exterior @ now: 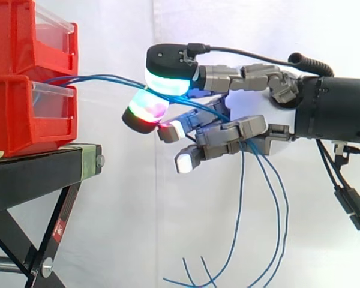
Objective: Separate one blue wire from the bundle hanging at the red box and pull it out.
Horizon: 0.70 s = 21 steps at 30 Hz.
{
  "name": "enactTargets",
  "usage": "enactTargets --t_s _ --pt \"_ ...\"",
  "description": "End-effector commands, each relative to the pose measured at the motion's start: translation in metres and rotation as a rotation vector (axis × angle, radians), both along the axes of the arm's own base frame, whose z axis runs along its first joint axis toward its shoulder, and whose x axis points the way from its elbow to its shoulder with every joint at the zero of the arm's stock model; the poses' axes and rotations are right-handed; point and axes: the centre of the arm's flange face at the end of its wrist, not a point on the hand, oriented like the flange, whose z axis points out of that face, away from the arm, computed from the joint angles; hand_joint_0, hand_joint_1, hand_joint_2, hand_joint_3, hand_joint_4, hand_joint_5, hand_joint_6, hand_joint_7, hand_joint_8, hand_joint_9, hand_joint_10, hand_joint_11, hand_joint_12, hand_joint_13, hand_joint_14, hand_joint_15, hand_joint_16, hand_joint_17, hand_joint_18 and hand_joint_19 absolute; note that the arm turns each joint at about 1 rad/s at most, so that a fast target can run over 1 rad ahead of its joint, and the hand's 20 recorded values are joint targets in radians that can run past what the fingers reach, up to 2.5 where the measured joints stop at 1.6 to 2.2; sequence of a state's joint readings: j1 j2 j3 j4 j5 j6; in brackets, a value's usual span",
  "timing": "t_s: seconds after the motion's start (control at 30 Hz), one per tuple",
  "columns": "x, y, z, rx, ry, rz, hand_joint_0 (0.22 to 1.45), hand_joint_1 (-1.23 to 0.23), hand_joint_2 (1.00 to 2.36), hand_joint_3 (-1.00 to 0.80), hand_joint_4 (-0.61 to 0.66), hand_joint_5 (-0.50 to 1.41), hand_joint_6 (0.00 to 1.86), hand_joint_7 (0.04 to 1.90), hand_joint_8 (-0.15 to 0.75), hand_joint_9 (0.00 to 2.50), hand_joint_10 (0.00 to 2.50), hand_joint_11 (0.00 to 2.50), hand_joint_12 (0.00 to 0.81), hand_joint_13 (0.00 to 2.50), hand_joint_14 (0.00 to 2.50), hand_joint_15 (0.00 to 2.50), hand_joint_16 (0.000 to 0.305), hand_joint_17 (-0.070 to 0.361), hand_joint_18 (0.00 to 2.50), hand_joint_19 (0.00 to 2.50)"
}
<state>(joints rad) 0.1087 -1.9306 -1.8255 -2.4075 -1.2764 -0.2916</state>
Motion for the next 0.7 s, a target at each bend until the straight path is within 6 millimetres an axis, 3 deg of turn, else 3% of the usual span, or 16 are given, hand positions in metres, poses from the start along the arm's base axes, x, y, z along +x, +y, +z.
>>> enactTargets --t_s 0.0,0.2,0.67 --pt "-0.002 -0.001 0.012 -0.042 -0.013 -0.009 0.63 -0.69 1.03 -0.17 0.23 -0.21 0.82 1.09 0.327 0.95 0.01 1.50 0.312 1.21 1.89 0.79 0.051 0.114 0.70 0.88" --pt "-0.006 -0.004 0.029 -0.143 -0.021 -0.029 0.64 -0.69 1.03 -0.17 0.23 -0.21 0.82 1.08 0.328 0.95 0.01 1.49 0.300 1.20 1.88 0.80 0.051 0.114 0.70 0.88" --pt "-0.006 -0.003 0.029 -0.173 -0.013 -0.041 0.64 -0.69 1.03 -0.17 0.24 -0.20 0.82 1.09 0.328 0.96 0.01 1.48 0.306 1.21 1.88 0.80 0.050 0.113 0.70 0.88"
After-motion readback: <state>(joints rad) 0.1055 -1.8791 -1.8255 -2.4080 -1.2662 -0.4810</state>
